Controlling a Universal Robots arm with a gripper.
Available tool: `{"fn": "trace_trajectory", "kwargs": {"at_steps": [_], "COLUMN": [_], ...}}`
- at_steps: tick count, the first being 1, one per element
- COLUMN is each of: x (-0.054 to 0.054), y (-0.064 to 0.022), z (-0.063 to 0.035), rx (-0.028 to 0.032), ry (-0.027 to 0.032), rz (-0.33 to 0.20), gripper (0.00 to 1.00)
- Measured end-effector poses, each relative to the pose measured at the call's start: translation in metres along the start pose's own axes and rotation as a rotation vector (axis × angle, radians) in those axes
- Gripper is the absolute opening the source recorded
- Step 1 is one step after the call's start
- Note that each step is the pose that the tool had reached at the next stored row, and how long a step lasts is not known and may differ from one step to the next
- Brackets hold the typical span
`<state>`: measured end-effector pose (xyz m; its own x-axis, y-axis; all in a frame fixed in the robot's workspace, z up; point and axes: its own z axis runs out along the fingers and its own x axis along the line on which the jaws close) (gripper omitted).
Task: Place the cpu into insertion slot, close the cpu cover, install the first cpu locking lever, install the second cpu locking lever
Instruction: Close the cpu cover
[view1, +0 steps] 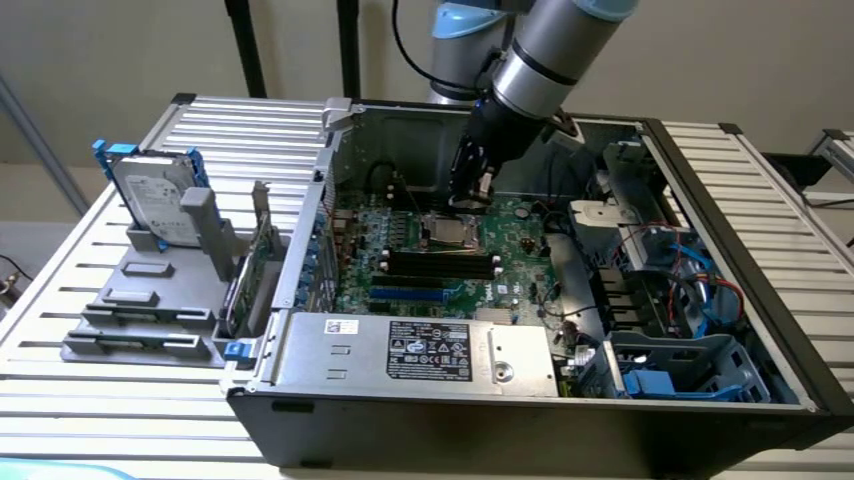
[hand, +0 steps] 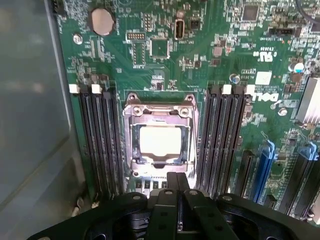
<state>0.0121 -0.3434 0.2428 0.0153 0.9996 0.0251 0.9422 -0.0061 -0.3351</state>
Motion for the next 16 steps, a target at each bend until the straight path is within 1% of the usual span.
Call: {"fn": "trace_trajectory", "kwargs": {"at_steps": [1, 4, 7, 11, 14, 16], "x": [-0.001, -0.002, -0.002, -0.002, -0.001, 0.000], "y": [-0.0018, -0.0074, -0.0123, -0.0144, -0.0136, -0.0129], "z": [0.0014, 0.0060, 0.0112, 0.0191, 0.0233, 0.0264], "rx": [0.0001, 0.0002, 0.0002, 0.0000, -0.0001, -0.0001], "ry": [0.0008, 0.0115, 0.0201, 0.0244, 0.0308, 0.0337], "rz": [0.000, -0.004, -0.006, -0.005, -0.005, -0.005], "gripper": [0.11, 0.11, 0.11, 0.11, 0.11, 0.11]}}
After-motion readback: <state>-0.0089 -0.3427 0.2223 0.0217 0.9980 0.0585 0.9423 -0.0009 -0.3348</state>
